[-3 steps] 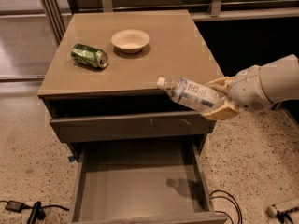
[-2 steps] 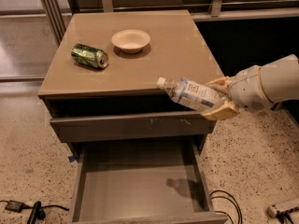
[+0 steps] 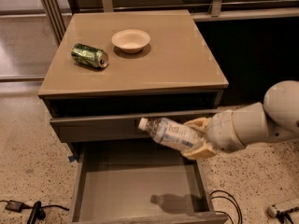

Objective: Place blue plastic bottle into middle drawer

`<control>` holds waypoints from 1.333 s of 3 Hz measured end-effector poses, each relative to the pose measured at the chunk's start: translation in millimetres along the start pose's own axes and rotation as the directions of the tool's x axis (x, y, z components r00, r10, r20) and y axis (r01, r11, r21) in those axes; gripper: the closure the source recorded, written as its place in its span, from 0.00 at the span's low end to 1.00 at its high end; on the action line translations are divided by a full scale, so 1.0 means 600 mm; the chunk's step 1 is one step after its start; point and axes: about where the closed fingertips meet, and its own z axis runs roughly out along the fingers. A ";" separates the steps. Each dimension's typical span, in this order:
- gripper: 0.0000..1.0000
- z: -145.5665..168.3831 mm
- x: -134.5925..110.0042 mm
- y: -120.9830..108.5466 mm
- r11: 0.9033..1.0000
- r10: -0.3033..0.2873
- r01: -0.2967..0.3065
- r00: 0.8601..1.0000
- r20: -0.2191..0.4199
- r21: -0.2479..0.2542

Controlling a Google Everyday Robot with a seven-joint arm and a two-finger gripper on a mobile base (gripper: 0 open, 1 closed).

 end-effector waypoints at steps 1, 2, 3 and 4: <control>1.00 0.099 0.034 0.104 0.996 -0.025 0.026 1.000 0.019 -0.088; 1.00 0.180 0.068 0.170 0.990 -0.064 0.067 0.997 0.030 -0.123; 1.00 0.249 0.079 0.167 0.986 -0.141 0.142 0.990 0.014 -0.085; 1.00 0.305 0.067 0.100 0.972 -0.230 0.232 0.972 -0.051 0.029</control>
Offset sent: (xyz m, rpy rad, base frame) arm -0.1043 0.0842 -0.1891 0.0076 0.0173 0.1860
